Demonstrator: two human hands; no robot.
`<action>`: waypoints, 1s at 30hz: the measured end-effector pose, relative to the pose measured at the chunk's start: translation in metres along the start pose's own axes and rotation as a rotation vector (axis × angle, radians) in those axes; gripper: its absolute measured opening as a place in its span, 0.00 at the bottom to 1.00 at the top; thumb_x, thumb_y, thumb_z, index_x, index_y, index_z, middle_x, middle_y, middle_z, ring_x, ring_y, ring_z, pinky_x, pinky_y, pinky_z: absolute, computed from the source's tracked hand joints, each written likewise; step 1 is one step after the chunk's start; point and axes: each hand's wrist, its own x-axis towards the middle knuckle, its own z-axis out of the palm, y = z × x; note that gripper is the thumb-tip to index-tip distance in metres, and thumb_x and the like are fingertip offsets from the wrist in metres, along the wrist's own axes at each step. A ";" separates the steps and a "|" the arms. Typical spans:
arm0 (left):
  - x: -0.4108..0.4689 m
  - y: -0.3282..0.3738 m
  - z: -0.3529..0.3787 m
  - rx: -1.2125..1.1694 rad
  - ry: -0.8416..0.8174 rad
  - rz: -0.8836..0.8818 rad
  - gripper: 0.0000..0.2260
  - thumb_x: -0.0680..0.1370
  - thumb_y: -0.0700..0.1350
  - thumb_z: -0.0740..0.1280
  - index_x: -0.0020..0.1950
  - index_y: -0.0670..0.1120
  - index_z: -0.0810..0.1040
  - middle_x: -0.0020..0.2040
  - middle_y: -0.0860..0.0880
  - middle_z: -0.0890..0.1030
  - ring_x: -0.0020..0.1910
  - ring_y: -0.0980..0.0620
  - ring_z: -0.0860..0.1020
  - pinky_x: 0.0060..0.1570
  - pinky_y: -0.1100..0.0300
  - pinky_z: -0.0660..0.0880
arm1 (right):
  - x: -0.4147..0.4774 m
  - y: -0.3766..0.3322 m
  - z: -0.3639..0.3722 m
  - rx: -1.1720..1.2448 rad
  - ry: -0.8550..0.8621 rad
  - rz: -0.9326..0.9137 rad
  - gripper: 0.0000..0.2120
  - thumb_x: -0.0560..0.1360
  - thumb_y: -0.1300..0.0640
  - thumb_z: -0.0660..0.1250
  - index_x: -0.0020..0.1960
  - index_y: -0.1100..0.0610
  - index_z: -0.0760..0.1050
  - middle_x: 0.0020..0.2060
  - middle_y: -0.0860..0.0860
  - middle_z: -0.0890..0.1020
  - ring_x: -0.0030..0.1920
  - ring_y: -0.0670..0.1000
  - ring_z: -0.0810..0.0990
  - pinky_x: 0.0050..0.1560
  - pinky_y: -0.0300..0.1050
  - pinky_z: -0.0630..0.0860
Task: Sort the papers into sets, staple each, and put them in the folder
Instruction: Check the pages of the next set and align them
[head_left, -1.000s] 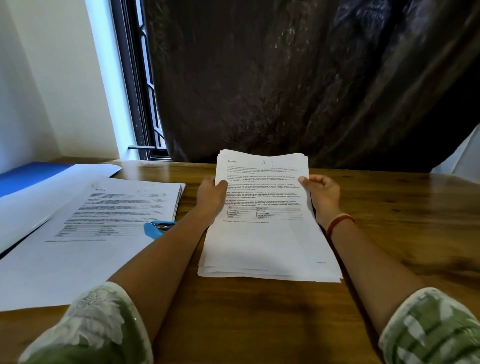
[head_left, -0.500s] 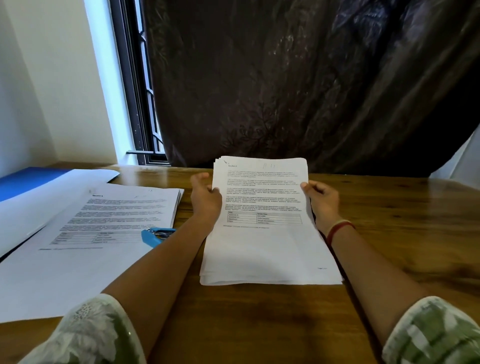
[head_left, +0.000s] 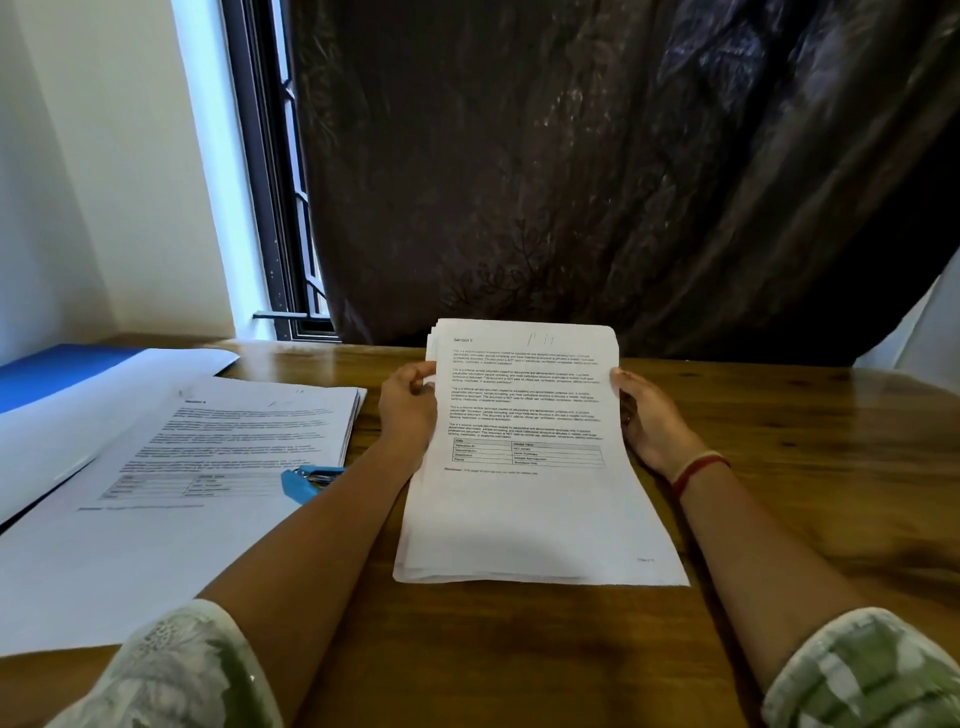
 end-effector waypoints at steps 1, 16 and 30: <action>-0.001 0.001 0.000 0.011 -0.001 0.011 0.11 0.81 0.35 0.59 0.56 0.47 0.78 0.56 0.50 0.80 0.51 0.50 0.79 0.41 0.62 0.76 | -0.001 -0.001 -0.001 -0.012 -0.025 0.009 0.10 0.81 0.53 0.60 0.54 0.57 0.77 0.48 0.52 0.84 0.48 0.54 0.82 0.47 0.48 0.78; -0.006 0.007 -0.014 -0.046 -0.347 -0.098 0.17 0.75 0.36 0.69 0.63 0.46 0.76 0.58 0.47 0.82 0.51 0.47 0.82 0.49 0.49 0.81 | 0.001 0.006 0.003 -0.137 -0.085 -0.069 0.09 0.78 0.66 0.63 0.57 0.61 0.77 0.50 0.56 0.84 0.48 0.56 0.83 0.44 0.48 0.80; -0.011 0.014 -0.013 -0.185 -0.253 -0.139 0.04 0.78 0.36 0.66 0.44 0.43 0.78 0.57 0.42 0.80 0.45 0.46 0.80 0.27 0.66 0.76 | 0.007 0.008 0.003 0.073 0.038 -0.062 0.06 0.77 0.63 0.66 0.54 0.58 0.77 0.44 0.54 0.84 0.45 0.56 0.82 0.39 0.46 0.80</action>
